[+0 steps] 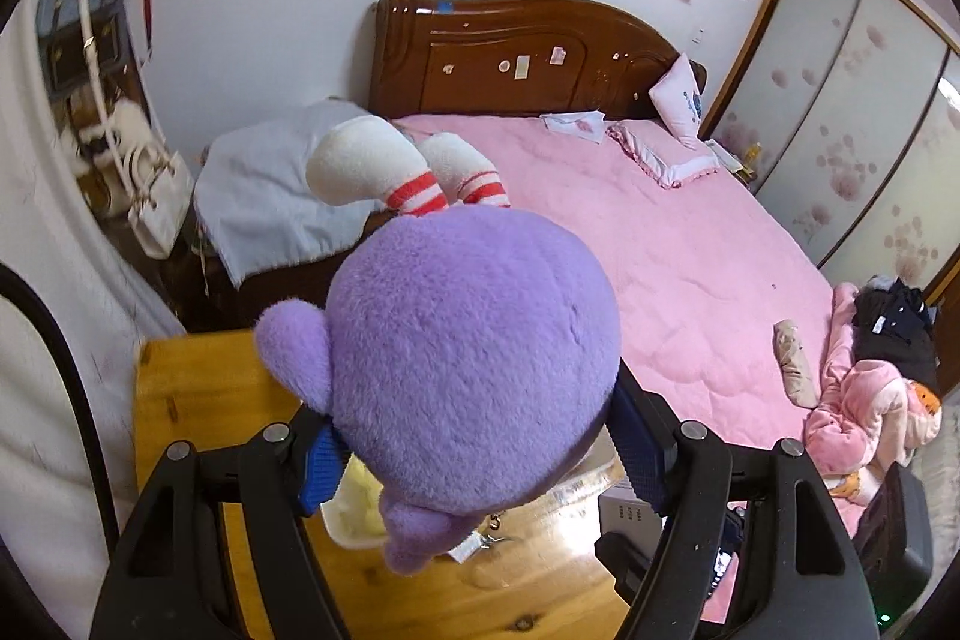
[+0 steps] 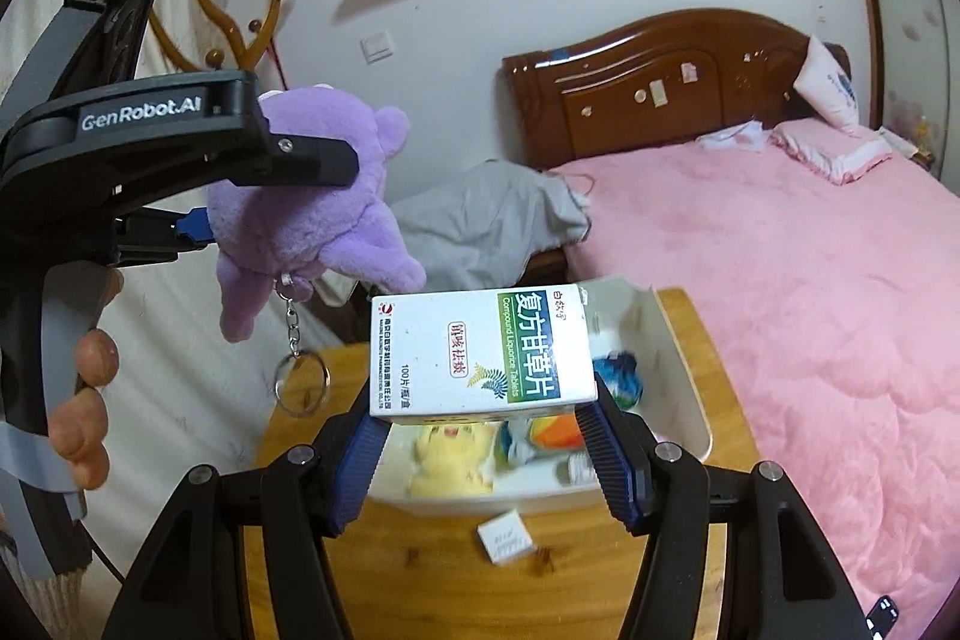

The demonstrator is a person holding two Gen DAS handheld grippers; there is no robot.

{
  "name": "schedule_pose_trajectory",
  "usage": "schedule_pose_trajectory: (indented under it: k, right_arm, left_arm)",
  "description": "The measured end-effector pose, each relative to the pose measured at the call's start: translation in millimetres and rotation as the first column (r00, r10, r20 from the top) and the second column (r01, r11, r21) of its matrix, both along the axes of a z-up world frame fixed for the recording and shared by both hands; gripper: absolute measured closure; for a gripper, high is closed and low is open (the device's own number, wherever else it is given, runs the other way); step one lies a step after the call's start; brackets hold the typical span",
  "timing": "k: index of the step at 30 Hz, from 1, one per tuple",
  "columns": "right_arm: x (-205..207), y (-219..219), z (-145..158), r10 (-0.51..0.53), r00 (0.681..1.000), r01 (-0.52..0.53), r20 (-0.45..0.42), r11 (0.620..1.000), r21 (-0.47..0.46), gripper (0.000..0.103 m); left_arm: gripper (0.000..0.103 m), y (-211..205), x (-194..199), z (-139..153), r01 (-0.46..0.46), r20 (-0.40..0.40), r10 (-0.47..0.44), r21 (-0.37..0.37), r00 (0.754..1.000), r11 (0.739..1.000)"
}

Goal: Organize objects
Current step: 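Carry the medicine box and purple plush over the tray and release them inside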

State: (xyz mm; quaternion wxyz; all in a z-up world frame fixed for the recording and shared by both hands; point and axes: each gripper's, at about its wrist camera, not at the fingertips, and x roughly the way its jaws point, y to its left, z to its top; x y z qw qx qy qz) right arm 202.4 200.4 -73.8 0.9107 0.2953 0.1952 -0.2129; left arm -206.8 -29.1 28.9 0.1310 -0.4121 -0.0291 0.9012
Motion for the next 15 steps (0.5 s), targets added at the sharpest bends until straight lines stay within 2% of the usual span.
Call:
schedule_pose_trajectory:
  k: [6, 15]
  right_arm:
    - [14.6, -17.6, 11.4, -0.051, 0.999, 0.051, 0.02, 0.999, -0.001, 0.04]
    - [40.1, -32.0, 4.3, -0.089, 0.996, 0.089, -0.032, 0.996, 0.011, 0.04]
  left_arm:
    - [0.026, 13.2, -22.8, -0.2, 0.022, -0.01, -0.022, -0.048, 1.0, 0.999]
    - [0.026, 20.2, -48.3, -11.4, 0.024, 0.023, -0.023, -0.078, 0.999, 0.997]
